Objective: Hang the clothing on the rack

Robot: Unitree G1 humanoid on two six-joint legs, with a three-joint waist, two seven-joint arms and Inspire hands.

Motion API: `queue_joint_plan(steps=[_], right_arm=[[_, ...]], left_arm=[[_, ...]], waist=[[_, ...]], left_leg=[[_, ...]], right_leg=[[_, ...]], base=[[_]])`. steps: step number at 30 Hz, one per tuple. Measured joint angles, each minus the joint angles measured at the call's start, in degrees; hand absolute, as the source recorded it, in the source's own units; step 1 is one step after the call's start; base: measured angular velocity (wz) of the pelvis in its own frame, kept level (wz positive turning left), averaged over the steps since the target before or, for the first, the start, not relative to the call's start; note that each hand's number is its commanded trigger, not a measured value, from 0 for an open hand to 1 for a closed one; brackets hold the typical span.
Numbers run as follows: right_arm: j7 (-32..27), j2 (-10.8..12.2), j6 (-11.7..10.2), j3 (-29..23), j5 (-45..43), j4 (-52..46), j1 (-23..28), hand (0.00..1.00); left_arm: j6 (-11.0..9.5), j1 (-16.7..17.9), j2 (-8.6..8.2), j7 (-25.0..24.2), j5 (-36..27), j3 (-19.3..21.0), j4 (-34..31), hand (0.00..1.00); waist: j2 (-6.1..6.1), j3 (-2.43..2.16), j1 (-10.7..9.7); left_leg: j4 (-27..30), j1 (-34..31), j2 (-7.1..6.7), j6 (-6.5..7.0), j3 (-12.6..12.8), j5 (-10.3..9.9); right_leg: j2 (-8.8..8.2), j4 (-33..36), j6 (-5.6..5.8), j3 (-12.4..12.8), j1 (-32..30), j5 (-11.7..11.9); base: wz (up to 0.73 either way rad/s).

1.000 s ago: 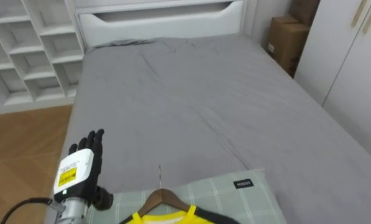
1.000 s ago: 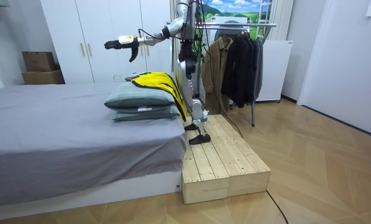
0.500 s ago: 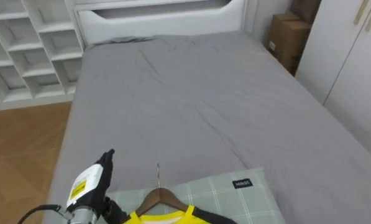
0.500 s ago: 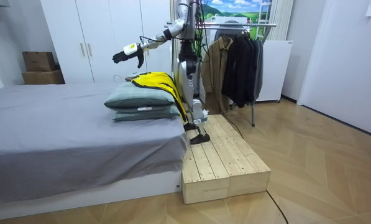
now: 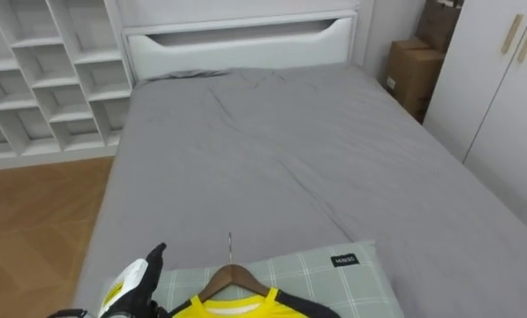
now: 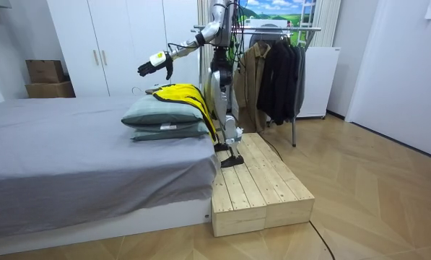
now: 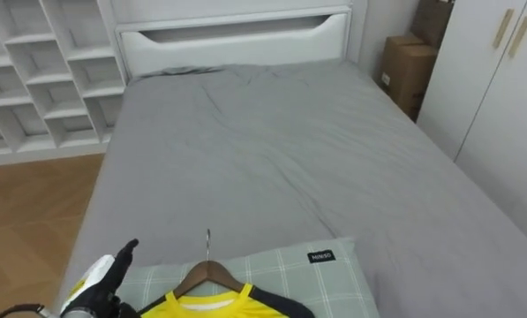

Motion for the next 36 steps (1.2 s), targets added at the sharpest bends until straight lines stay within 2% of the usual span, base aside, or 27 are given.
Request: queue_joint_plan(steps=[3,8,10,14,16,20,22,26,27,29,32,36], right_arm=[[-0.25,0.01,-0.23,0.05,0.01,-1.17,-0.43,0.0],[-1.56,0.01,-0.9,0.3,0.09,-2.46,-0.99,0.0],[-2.15,-0.01,-1.47,0.43,0.93,-2.41,-1.73,0.0],[-2.24,-0.01,-2.84,1.46,5.26,-2.19,-2.85,0.0],[-2.43,-0.08,-3.21,2.2,7.89,-2.2,-3.74,0.0],[-2.93,-0.39,-4.02,2.71,8.88,-2.24,-4.44,0.0],[-3.41,-0.37,-4.49,2.78,9.43,-2.18,-5.53,0.0],[-3.97,-0.1,-7.08,2.8,12.27,-1.99,-6.75,0.0],[-3.89,-0.02,-7.56,2.93,13.6,-1.64,-7.57,0.0],[-3.92,-0.07,-8.07,3.76,15.24,-1.49,-8.27,0.0],[-3.94,-0.07,-8.76,5.29,16.8,-1.35,-10.05,0.0],[-3.93,-0.26,-9.41,6.72,17.08,-1.67,-10.57,0.0]], left_arm=[[-0.12,-0.03,-0.47,0.0,-0.32,0.0,0.52,0.0],[-0.31,-0.07,-1.54,0.0,-2.31,-0.03,3.69,0.0],[-1.26,-0.58,-1.61,0.04,-2.49,-0.05,6.53,0.0],[-1.38,-1.93,-1.62,0.09,-2.58,-0.17,10.72,0.0],[-1.57,-4.08,-1.6,0.16,-3.77,-0.12,13.26,0.0],[-2.05,-7.12,-1.36,0.65,-4.58,-0.07,13.45,0.0],[-4.35,-10.2,-1.33,1.86,-4.52,0.02,16.8,0.0],[-5.76,-13.05,-1.36,3.59,-4.5,0.01,19.99,0.0],[-6.08,-14.19,-1.35,4.31,-4.36,0.02,21.42,0.0],[-6.04,-15.26,-1.28,5.11,-4.12,-0.06,21.77,0.0],[-6.12,-17.89,-0.82,6.26,-4.13,-0.05,21.81,0.0],[-7.28,-19.87,0.51,7.9,-4.27,-0.05,21.81,0.0]], waist=[[-0.21,0.07,0.24],[-0.78,0.44,0.72],[-0.74,0.47,0.93],[-0.65,0.67,0.75],[-0.15,1.03,1.01],[0.17,1.21,1.21],[0.18,1.32,1.19],[-0.02,1.68,0.8],[-0.14,2.16,0.84],[-0.15,2.23,0.73],[-0.17,2.6,0.85],[-0.3,2.77,0.65]], left_leg=[[0.79,-1.03,-0.01,-0.01,0.18,0.0],[1.16,-2.05,0.09,-0.02,1.15,-0.01],[1.4,-3.18,0.05,-0.02,1.25,-0.01],[2.73,-5.44,-0.02,-0.03,1.31,-0.02],[3.09,-7.02,0.02,-0.03,1.29,-0.01],[3.48,-9.3,-0.03,-0.03,1.5,-0.01],[4.55,-11.05,-0.07,-0.03,1.76,-0.01],[5.4,-12.95,-0.04,-0.03,1.82,-0.01],[5.46,-13.05,-0.01,-0.03,1.82,-0.01],[6.77,-14.63,-0.08,-0.03,1.81,-0.03],[9.17,-17.99,-0.08,0.17,1.72,-0.39],[11.55,-20.94,-0.1,0.29,1.58,-0.55]], right_leg=[[-0.1,0.78,-0.1,0.05,-1.23,-0.16],[-0.06,0.69,-0.2,0.2,-2.34,-0.23],[-0.17,0.87,-0.21,0.2,-3.32,-0.2],[-0.39,1.63,-0.21,0.02,-5.11,-0.19],[-0.41,1.87,-0.23,-0.01,-6.52,0.0],[-0.45,2.79,-0.22,0.38,-9.2,0.08],[-0.62,4.12,-0.23,0.39,-11.17,0.09],[-0.66,5.63,-0.25,0.35,-13.42,0.08],[-0.6,5.75,-0.27,0.42,-13.6,0.07],[-0.8,6.88,-0.3,0.4,-15.13,0.05],[-0.95,8.59,-0.39,0.47,-18.08,-0.01],[-1.04,9.86,-0.55,0.64,-20.58,-0.22]], base=[[-0.02],[-0.02],[0.0],[0.04],[0.05],[-0.03],[-0.11],[-0.04],[0.0],[0.0],[0.06],[0.03]])
